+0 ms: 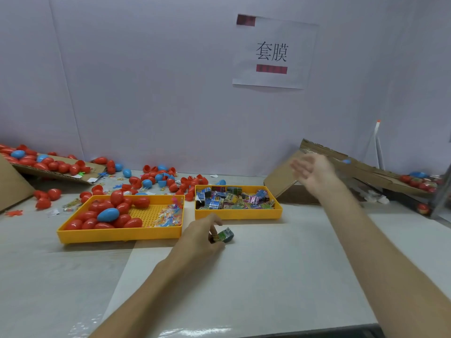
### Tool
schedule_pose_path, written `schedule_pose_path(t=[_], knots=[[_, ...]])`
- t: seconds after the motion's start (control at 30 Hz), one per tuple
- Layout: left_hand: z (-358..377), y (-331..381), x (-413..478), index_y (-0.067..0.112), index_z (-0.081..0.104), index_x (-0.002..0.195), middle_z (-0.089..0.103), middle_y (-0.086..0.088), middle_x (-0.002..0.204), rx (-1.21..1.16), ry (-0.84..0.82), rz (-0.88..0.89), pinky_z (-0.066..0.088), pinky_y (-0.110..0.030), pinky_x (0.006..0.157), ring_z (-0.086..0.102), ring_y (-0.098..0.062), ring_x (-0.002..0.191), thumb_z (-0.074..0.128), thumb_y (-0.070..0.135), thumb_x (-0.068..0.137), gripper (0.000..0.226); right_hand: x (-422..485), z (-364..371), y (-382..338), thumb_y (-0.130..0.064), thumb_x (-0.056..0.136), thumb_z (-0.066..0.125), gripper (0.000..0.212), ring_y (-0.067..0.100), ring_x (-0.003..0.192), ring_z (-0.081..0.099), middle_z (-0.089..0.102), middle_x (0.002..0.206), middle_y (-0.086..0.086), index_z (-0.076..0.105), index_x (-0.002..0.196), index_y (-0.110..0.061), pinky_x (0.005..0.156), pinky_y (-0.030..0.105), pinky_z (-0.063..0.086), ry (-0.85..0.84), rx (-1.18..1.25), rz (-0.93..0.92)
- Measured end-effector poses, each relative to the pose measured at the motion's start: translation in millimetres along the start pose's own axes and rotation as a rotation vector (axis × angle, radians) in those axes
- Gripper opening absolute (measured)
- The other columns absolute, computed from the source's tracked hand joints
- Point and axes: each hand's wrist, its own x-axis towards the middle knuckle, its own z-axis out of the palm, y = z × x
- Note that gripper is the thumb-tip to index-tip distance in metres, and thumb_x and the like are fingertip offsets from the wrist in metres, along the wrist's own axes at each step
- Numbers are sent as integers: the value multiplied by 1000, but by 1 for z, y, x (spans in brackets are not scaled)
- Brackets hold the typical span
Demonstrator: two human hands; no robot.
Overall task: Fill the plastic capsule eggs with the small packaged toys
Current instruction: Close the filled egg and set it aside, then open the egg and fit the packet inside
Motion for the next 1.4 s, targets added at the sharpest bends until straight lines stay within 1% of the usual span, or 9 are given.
schedule_pose_path(t=[0.07,0.13,0.27,0.4,0.7,0.9,1.07,1.27,1.4], knots=[[1,1,0,33,53,114,59,15,94,12,8,18,50,-20,73,59,-7,87,77,20,87,39,-21,2,40,-13,100,52,15,13,64,67,74,88,9,66,100,-8,61,23,50,-79,-267,-25],[0,0,-2,28,55,117,60,15,92,-7,24,22,51,-19,74,60,-6,88,77,17,87,39,-40,5,77,-17,98,58,17,8,48,58,71,68,3,70,89,-9,49,17,44,-186,-588,-43],[-2,-1,-3,27,56,114,63,11,89,-65,50,7,53,-19,76,62,-6,85,79,15,85,39,-61,21,124,-43,93,68,38,9,50,56,67,64,-1,71,78,-9,45,16,42,-345,-994,-151],[-1,-3,-1,27,58,112,65,9,87,-65,73,17,54,-16,71,64,-6,82,80,15,83,38,-74,26,146,-42,81,80,33,8,57,56,63,63,-4,65,70,-15,57,25,44,-425,-1091,-211],[-1,-1,-2,25,58,108,65,9,85,-60,72,15,50,-14,67,63,-5,79,82,13,82,37,-83,24,154,-23,83,80,21,15,68,60,70,71,5,68,69,-15,67,32,49,-412,-1033,-280],[0,0,-1,27,58,106,65,11,83,-51,77,14,50,-15,67,63,-4,79,82,13,81,38,-76,23,155,-18,84,78,17,13,66,62,70,66,0,71,69,-14,61,24,47,-397,-1033,-265],[-1,-1,-2,30,56,104,65,10,85,-55,73,13,49,-13,66,63,-7,80,82,14,82,37,-63,9,147,-10,89,71,15,22,71,67,70,73,7,66,75,-8,65,32,54,-136,-935,-417],[-8,9,-3,29,63,116,63,13,104,-121,145,-4,52,-18,68,65,-3,86,75,42,88,33,-69,13,141,-15,84,81,12,18,71,74,76,76,8,71,83,-8,68,27,57,-470,-573,-254],[-16,14,0,23,73,105,72,10,94,-233,203,-7,51,-13,69,67,-1,84,72,31,93,14,-74,19,144,-14,84,81,10,17,67,72,75,72,6,72,79,-14,63,21,54,-616,-619,-315]])
